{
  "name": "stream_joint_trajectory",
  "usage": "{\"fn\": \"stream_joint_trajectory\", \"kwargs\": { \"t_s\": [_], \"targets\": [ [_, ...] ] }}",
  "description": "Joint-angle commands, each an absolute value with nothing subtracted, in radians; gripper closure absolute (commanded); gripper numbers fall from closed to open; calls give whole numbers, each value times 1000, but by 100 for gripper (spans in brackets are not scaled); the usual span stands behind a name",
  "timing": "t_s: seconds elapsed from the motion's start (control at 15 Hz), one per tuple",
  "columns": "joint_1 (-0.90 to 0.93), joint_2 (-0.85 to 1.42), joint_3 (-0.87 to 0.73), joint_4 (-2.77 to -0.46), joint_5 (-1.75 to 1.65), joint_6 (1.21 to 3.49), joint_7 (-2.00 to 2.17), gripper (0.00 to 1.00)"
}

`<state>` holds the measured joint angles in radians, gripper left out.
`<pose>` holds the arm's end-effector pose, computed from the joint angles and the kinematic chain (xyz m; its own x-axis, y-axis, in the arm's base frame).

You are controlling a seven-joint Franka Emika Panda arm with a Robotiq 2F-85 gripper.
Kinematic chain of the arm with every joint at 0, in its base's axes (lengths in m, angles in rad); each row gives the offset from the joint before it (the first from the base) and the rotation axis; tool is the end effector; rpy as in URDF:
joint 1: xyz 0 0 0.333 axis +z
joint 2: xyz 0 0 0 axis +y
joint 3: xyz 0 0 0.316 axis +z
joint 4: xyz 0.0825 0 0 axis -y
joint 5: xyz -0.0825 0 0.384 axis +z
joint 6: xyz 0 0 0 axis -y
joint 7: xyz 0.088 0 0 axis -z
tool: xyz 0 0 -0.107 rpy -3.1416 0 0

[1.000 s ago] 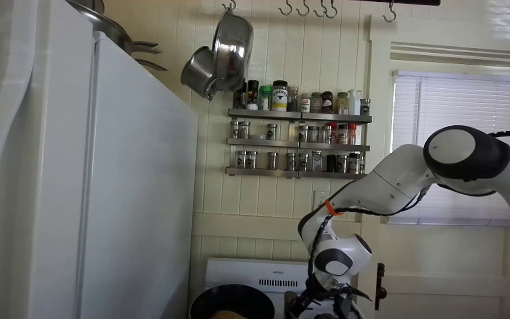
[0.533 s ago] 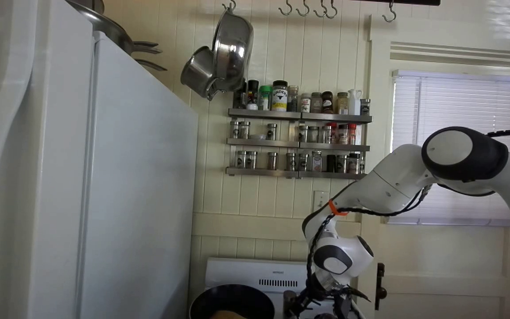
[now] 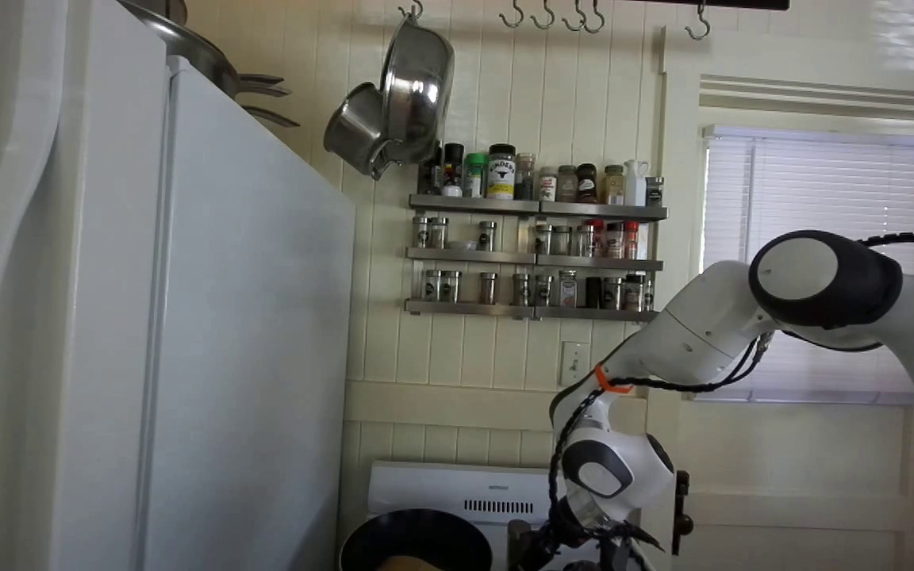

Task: Put one of the glass containers on the stove on the middle shelf

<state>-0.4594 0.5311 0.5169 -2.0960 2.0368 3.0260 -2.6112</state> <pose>0.5296 -0.0293 0.1710 0.6505 0.3841 0.6552 0.4861 -0.8734 0.0294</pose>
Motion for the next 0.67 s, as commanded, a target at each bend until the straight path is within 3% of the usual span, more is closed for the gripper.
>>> {"fn": "stream_joint_trajectory", "kwargs": {
  "t_s": [0.0, 0.2, 0.27, 0.47, 0.53, 0.6],
  "targets": [
    [-422, 539, 474, -2085, 2131, 2981, -2708, 0],
    [-403, 539, 449, -2084, 2181, 2960, -2751, 5],
    [-398, 539, 441, -2085, 2197, 2951, -2765, 14],
    [-354, 526, 388, -2084, 2220, 2934, -2757, 25],
    [-341, 525, 371, -2083, 2229, 2925, -2760, 21],
    [-328, 522, 354, -2082, 2239, 2913, -2762, 27]
  ]
}}
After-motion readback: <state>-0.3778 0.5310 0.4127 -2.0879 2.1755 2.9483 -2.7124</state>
